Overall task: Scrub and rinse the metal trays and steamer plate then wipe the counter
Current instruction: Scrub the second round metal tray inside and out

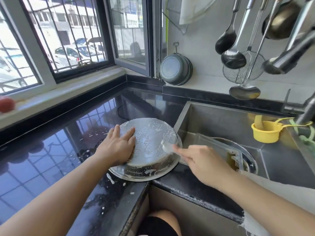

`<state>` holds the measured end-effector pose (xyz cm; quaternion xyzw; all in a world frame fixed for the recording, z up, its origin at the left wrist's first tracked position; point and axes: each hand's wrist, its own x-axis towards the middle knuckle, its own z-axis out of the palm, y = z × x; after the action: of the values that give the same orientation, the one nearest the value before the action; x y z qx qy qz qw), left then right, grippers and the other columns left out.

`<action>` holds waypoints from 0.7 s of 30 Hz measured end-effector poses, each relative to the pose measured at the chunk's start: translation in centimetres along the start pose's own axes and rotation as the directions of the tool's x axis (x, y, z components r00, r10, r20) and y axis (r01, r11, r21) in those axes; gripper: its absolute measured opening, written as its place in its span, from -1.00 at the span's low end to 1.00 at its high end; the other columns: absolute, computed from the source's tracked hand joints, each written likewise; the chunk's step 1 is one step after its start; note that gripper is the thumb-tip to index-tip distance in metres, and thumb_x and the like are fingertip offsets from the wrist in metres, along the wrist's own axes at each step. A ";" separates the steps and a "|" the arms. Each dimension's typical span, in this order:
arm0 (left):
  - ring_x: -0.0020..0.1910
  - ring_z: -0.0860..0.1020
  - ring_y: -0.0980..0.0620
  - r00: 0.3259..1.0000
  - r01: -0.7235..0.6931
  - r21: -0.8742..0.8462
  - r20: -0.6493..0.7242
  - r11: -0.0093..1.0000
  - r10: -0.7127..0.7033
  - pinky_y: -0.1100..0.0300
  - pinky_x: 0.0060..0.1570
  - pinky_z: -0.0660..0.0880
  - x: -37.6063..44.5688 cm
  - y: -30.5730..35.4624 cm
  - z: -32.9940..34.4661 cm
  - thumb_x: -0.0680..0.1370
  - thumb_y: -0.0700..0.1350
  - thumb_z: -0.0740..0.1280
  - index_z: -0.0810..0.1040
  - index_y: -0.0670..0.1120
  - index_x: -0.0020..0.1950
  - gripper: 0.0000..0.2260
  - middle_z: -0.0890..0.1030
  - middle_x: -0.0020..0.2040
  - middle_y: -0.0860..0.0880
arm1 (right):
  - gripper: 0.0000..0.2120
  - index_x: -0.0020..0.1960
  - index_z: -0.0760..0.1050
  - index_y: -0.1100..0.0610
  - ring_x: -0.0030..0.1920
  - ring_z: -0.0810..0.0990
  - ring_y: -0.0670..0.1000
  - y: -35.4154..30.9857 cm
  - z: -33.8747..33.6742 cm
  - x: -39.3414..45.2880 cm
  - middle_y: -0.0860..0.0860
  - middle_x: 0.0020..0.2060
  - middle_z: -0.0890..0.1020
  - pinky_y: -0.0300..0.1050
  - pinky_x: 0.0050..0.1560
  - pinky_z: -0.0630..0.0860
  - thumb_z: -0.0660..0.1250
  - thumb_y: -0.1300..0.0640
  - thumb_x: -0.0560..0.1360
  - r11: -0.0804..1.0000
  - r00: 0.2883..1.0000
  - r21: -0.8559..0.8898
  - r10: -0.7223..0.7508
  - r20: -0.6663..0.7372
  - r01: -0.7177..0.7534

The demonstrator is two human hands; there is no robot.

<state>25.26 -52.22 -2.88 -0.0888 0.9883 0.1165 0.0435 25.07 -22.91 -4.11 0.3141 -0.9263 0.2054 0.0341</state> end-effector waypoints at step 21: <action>0.56 0.19 -0.16 0.992 -0.117 0.163 -0.027 0.980 0.123 -0.18 0.47 0.17 0.4 4.6 0.9 0.61 0.42 -0.12 0.01 0.32 0.63 -0.42 0.22 0.59 -0.14 | -0.69 0.36 0.37 -0.47 -0.13 0.59 0.06 1.5 -4.2 1.7 -0.03 -0.09 0.65 0.00 0.03 0.57 0.15 -0.13 0.68 0.985 0.978 -0.037 0.169 0.125 -0.166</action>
<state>24.07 -47.73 -2.75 -0.0275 0.9986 0.0372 0.0251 22.51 -21.14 -0.46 0.2471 -0.9523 0.1749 -0.0387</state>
